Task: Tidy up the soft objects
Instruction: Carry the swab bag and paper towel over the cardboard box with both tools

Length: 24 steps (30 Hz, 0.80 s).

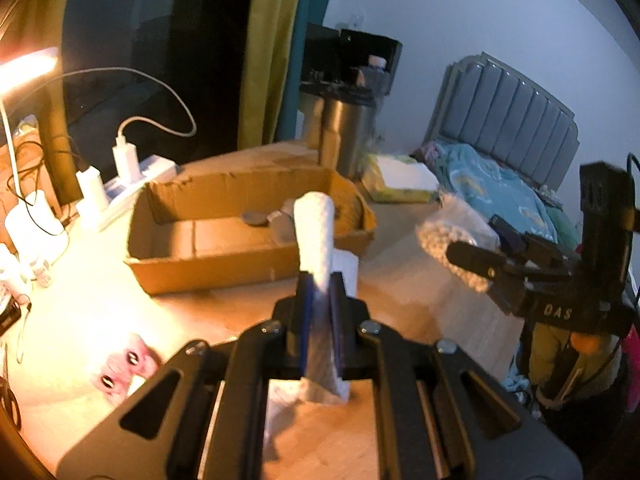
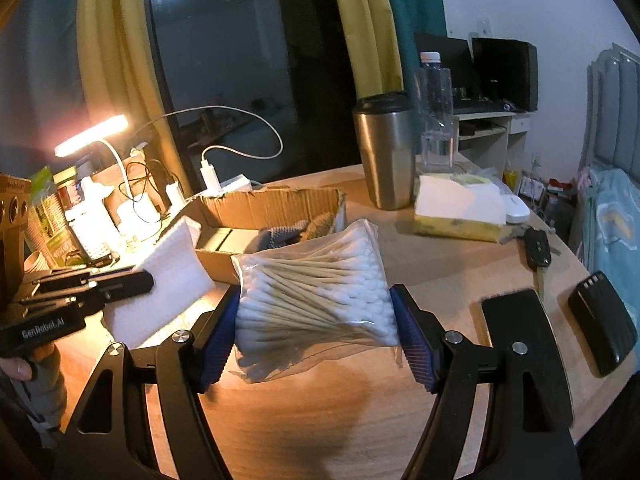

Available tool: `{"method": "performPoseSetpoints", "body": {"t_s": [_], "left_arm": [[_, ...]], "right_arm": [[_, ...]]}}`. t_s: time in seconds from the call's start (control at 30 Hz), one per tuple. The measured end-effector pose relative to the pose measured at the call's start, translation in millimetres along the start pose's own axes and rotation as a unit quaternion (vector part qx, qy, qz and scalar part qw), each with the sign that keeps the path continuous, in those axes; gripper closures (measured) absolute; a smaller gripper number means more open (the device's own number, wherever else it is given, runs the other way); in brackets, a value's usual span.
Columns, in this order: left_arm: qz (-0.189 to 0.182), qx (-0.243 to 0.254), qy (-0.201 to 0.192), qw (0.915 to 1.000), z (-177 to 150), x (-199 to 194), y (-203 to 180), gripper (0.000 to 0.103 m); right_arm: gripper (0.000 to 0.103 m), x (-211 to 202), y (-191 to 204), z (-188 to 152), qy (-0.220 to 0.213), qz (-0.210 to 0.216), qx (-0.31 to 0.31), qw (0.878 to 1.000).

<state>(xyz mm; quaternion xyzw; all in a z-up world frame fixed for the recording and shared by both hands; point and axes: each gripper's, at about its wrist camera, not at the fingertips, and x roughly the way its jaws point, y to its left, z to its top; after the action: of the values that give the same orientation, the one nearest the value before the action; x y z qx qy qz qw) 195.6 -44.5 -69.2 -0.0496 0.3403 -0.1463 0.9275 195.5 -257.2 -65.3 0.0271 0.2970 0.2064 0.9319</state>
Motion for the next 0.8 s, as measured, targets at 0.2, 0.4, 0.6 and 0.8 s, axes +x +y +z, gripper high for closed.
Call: {"method": "performPoseSetpoints", "body": {"t_s": [0.2, 0.4, 0.6, 0.8], "left_arm": [[0.005, -0.010, -0.023, 0.9997, 15.6, -6.2, 22.2, 0.095], [0.010, -0.009, -0.044, 0.9989, 36.5, -9.1, 40.6, 0.095], [0.008, -0.019, -0.051, 0.9985, 49.0, -3.5, 57.8, 0.095], [0.005, -0.033, -0.054, 0.9980, 59.9, 11.7, 72.2, 0.095]], "right_arm": [[0.027, 9.5, 17.2, 11.1, 0.004, 0.002, -0.020, 1.000], [0.027, 21.4, 31.3, 25.5, 0.001, 0.008, -0.033, 0.999], [0.027, 36.6, 45.3, 41.0, -0.003, 0.015, -0.044, 0.999], [0.027, 55.9, 56.3, 54.1, 0.003, 0.020, -0.053, 0.998]]}}
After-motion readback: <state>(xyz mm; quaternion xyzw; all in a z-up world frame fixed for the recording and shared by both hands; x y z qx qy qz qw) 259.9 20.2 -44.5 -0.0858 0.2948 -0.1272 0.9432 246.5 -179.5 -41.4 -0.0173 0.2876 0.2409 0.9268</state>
